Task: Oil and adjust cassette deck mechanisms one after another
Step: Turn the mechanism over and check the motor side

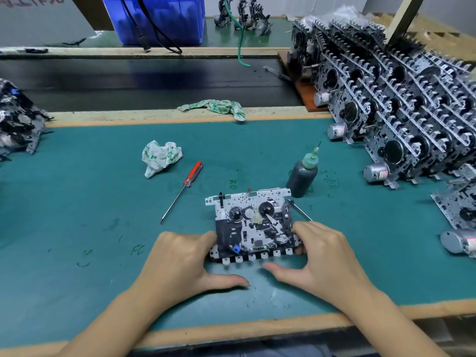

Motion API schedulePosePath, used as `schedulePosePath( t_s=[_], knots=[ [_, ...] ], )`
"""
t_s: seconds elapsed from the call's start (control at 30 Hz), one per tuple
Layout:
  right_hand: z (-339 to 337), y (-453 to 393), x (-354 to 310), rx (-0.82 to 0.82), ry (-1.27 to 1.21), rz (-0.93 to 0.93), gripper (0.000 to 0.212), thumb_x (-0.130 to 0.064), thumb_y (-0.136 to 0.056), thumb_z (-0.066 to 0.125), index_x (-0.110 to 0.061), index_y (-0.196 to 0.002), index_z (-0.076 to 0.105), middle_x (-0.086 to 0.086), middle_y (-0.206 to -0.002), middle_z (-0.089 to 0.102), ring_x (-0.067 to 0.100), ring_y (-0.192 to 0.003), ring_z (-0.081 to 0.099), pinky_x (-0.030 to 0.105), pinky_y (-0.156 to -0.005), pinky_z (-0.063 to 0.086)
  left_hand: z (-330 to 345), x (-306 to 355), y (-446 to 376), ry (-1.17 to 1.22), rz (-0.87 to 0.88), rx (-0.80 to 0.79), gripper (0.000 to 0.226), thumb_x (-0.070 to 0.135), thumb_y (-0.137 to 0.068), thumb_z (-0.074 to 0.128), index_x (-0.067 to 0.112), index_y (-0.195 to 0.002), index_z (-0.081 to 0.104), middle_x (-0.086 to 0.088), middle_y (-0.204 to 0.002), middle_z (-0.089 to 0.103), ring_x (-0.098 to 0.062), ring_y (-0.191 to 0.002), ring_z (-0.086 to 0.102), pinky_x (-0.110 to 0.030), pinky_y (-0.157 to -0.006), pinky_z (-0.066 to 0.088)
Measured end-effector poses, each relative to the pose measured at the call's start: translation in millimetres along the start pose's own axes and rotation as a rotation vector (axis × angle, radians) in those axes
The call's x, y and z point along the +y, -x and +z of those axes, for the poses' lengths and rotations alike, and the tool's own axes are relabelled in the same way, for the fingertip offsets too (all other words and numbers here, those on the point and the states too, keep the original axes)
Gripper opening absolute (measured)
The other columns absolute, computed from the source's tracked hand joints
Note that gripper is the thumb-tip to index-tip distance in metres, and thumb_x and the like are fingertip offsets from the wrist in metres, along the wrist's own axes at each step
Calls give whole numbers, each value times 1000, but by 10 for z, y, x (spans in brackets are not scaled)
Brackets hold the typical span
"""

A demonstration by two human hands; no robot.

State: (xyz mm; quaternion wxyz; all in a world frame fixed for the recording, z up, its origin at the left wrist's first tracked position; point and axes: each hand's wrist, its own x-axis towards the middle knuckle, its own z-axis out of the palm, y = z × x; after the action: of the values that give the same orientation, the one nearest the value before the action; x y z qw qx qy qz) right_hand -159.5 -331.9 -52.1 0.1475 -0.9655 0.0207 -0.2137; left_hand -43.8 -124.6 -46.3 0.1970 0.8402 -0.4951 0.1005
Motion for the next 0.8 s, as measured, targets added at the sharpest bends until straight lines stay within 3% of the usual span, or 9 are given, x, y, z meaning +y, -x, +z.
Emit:
schedulePosePath(
  t_s=[0.13,0.23,0.37,0.47,0.57,0.8],
  knots=[
    [14,-19,-37,28,46,21,59,-67,-70,54,-12,-54,40,-3,-47,38,15,-44,35,24,-43,31,-4,-22,36,-64,83,17,68,75,-70,49,11,-47,43,0,-34,33,-20,-28,34,-19,-35,20],
    [-13,-14,38,-31,-29,-64,52,-65,-74,54,-17,-60,37,-7,-53,36,14,-48,34,24,-48,28,-13,-27,57,-71,54,41,66,73,-73,48,12,-49,46,1,-35,34,-20,-29,35,-18,-35,23],
    [-32,4,118,-71,-28,-136,50,-55,-82,52,-11,-60,44,-7,-59,32,13,-53,31,24,-52,27,-12,-34,61,-74,66,56,64,71,-73,50,12,-49,41,1,-35,32,-20,-29,33,-18,-36,21],
    [-28,-6,94,-63,-35,-133,49,-55,-81,54,-12,-60,45,-9,-59,32,12,-53,31,24,-53,27,-5,9,49,-99,4,117,61,64,-80,49,14,-46,38,0,-34,30,-21,-28,31,-18,-38,20],
    [-53,5,95,-62,-100,-112,50,-57,-73,60,-12,-59,44,-10,-57,34,11,-51,32,22,-51,28,33,71,58,-109,-70,161,56,58,-73,56,13,-44,39,0,-33,29,-19,-27,30,-17,-36,19],
    [-36,9,70,-22,-41,-104,48,-54,-77,55,-13,-54,43,-6,-49,40,10,-48,33,23,-51,29,-3,-5,57,-29,28,66,57,66,-69,56,15,-50,40,3,-35,35,-21,-30,38,-18,-36,26]
  ],
)
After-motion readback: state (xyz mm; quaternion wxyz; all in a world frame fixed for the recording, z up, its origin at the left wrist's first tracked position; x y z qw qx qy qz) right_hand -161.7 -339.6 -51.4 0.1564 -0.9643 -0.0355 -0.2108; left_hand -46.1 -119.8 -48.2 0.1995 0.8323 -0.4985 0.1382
